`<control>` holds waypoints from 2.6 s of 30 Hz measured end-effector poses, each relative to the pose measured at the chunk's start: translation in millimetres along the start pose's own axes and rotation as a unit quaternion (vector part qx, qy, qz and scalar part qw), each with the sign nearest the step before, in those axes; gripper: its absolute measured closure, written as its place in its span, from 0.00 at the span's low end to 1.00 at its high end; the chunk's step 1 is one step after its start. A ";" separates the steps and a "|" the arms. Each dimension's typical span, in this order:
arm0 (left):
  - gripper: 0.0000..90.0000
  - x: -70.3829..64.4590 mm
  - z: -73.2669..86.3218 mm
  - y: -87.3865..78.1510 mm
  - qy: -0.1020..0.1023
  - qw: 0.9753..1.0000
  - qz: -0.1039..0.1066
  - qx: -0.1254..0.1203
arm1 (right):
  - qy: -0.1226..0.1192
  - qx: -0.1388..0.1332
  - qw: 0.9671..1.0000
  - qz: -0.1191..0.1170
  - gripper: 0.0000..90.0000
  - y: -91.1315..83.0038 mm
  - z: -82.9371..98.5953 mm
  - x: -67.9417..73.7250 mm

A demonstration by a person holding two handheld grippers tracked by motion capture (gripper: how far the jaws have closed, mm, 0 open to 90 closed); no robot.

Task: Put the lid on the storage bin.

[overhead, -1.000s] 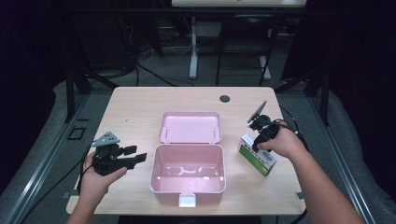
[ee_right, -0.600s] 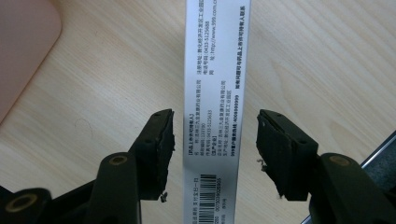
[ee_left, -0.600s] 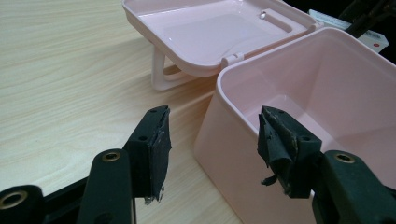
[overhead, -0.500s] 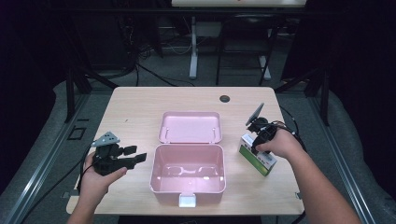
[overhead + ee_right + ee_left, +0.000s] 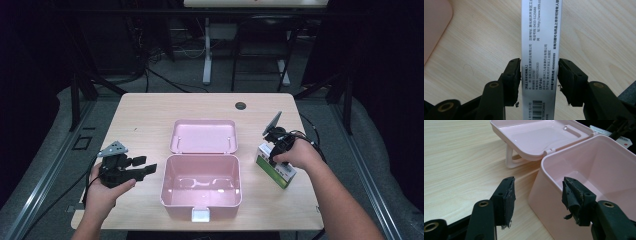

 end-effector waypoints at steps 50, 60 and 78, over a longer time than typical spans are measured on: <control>0.49 2.1 1.0 1.1 -0.001 1.000 -0.001 -0.002 | -0.001 0.014 1.000 -0.004 0.68 -9.0 -2.2 3.8; 0.49 1.6 0.4 0.3 0.000 1.000 0.000 -0.004 | -0.021 0.014 1.000 0.000 0.68 -31.0 -5.4 11.8; 0.49 2.1 -1.0 -2.0 -0.001 1.000 -0.001 -0.008 | -0.059 0.007 0.998 -0.002 0.68 -74.9 -20.0 32.2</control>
Point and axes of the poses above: each handheld gripper's, and its own axes: y roughly forward along the jaws, z roughly out of its underside, x roughly to its left, the point moved 3 cm from there along y, roughly forward along the jaws, and after that the axes turned 10 degrees about -x, right-handed, at the moved point
